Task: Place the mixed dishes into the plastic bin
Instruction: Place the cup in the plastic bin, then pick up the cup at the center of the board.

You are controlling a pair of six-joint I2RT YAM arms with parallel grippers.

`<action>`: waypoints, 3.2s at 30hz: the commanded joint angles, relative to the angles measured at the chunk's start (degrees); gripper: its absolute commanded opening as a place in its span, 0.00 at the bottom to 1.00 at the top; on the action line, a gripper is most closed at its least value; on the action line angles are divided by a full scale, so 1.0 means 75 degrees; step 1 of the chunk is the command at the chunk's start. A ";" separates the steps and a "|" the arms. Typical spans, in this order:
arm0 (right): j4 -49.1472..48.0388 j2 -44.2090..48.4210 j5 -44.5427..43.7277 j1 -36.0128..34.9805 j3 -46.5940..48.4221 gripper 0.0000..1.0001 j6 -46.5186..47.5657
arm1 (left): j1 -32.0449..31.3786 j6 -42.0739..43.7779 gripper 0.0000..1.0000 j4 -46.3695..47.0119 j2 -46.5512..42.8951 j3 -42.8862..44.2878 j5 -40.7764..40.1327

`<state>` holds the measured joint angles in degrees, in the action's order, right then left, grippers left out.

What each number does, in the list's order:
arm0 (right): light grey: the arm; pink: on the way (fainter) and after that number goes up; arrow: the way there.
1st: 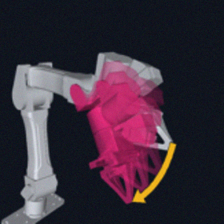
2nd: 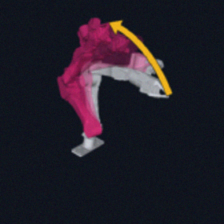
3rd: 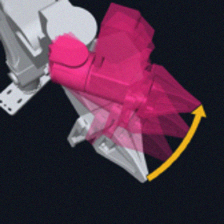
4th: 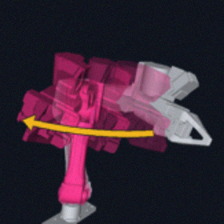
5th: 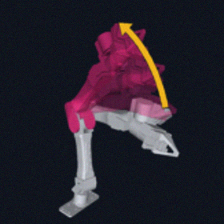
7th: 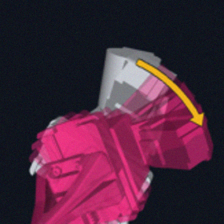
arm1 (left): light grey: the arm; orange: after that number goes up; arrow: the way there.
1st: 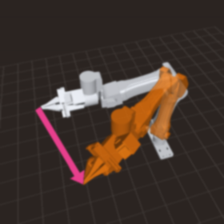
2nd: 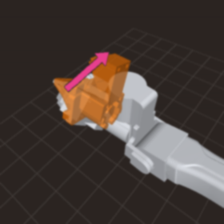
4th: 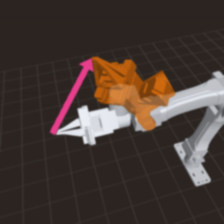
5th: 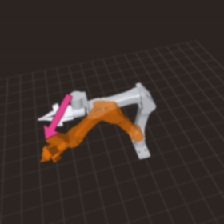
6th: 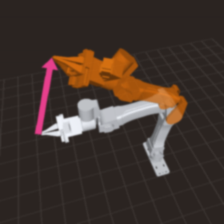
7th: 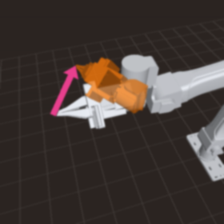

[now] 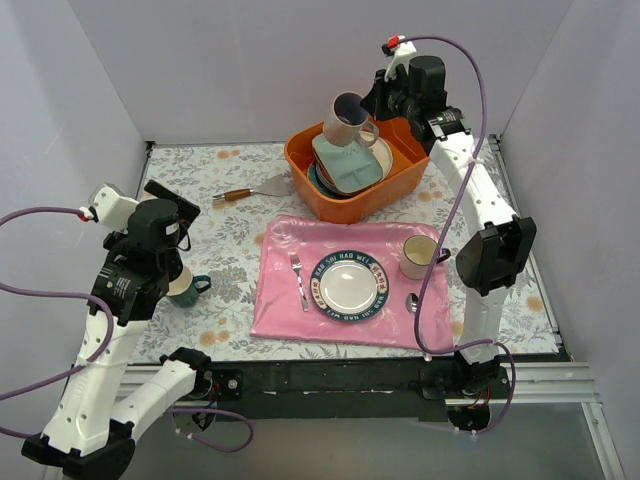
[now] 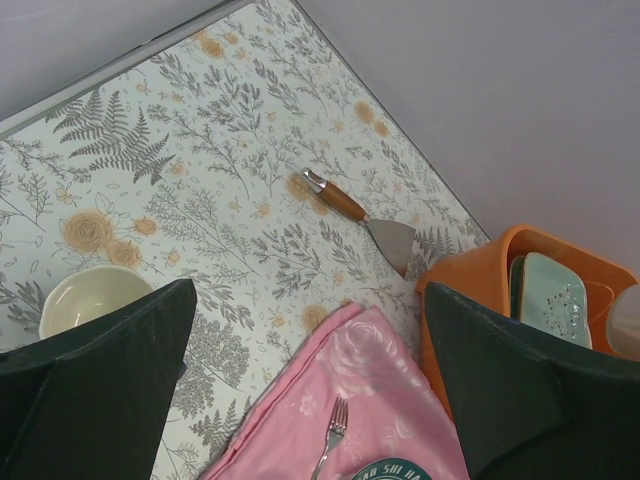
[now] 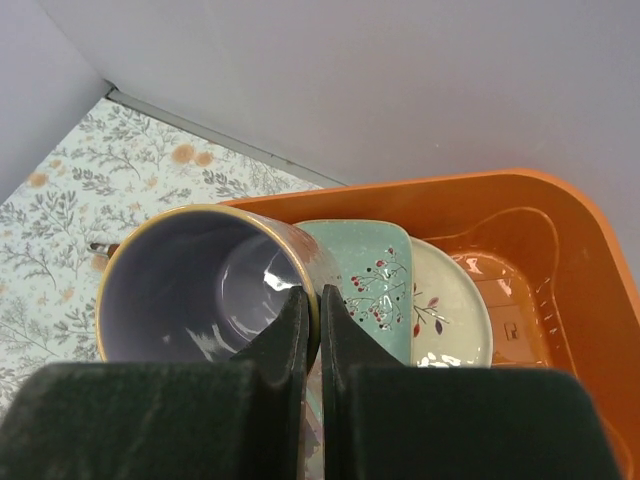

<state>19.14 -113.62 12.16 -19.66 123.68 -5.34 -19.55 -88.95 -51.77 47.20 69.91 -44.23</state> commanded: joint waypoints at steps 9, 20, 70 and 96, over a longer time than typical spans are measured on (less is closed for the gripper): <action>-0.1297 -0.0401 -0.0403 -0.0097 0.0490 0.01 -0.0026 | 0.0040 -0.0011 0.98 0.0129 -0.0340 -0.0333 0.0108; -0.1368 -0.0799 -0.0754 -0.0132 0.0490 0.01 0.0115 | 0.0040 0.0035 0.98 0.0246 -0.0258 -0.0438 0.0131; -0.1474 -0.0870 -0.0229 -0.0262 0.1264 0.47 0.1004 | 0.0052 0.0938 0.98 0.1617 -0.0598 -0.1094 0.2438; 0.0660 0.2984 0.3088 -0.0250 -0.2144 0.95 0.3806 | 0.0181 0.0680 0.98 0.1711 0.0656 -0.0802 0.4725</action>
<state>22.61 -96.51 27.94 -21.76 114.34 20.43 -18.87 -83.29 -39.20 51.53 61.87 -11.92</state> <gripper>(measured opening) 0.946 0.982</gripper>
